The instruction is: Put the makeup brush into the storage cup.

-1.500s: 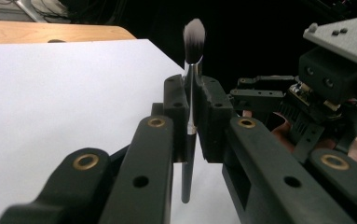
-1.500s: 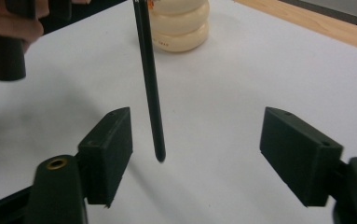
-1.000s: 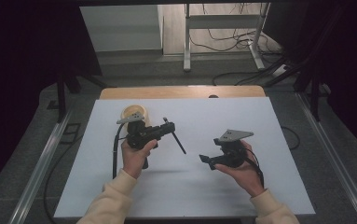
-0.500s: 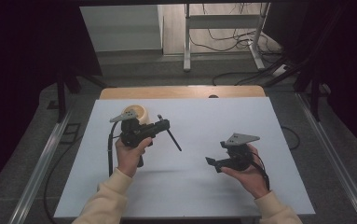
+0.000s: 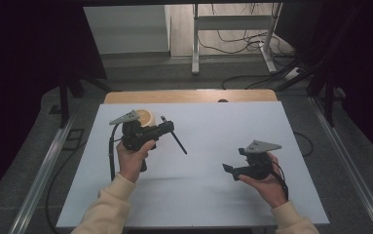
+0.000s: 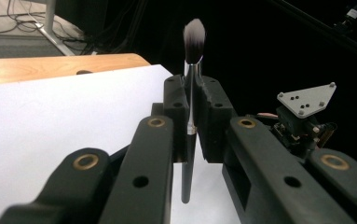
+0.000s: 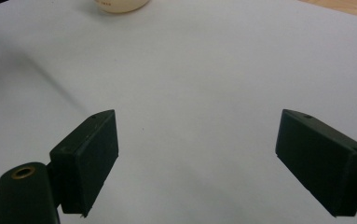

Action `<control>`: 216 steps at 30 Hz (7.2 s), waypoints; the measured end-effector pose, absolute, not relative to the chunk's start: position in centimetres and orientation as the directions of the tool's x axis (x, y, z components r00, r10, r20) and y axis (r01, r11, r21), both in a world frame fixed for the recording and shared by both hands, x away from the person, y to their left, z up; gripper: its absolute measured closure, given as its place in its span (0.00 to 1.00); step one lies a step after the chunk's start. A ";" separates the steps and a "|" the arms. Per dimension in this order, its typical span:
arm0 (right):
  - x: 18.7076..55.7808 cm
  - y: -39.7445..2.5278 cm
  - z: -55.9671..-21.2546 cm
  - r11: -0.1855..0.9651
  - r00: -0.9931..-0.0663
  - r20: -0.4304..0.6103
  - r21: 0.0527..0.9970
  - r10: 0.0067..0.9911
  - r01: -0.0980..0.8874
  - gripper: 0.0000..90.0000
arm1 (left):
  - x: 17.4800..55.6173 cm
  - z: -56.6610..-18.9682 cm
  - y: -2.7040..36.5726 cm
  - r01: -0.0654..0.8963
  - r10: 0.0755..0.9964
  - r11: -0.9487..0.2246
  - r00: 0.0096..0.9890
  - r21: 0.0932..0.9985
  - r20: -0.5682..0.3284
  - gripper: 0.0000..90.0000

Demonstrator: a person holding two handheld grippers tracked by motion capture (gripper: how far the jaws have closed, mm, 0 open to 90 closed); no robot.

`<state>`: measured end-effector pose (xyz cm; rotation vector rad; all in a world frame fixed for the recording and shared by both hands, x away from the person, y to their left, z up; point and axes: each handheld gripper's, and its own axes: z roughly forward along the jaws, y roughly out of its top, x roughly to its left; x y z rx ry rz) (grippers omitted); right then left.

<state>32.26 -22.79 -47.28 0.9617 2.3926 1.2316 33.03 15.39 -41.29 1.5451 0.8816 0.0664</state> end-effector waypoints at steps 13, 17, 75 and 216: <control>32.2 -24.7 -47.8 0.401 -0.708 0.036 0.803 0.706 0.441 0.15 | 33.3 -40.6 17.1 0.471 0.584 0.105 0.684 0.876 -0.438 0.93; 32.1 -25.1 -47.9 0.397 -0.698 0.031 0.803 0.716 0.444 0.15 | 33.3 -40.4 17.5 0.470 0.593 0.109 0.677 0.876 -0.436 0.93; 32.2 -25.5 -48.7 0.405 -0.678 0.028 0.784 0.734 0.471 0.15 | 36.0 -38.8 21.2 0.461 0.694 0.131 0.589 0.877 -0.414 0.93; 32.3 -25.5 -49.0 0.422 -0.680 0.011 0.776 0.733 0.469 0.15 | 40.1 -42.5 25.1 0.503 0.889 0.020 0.386 0.864 -0.245 0.07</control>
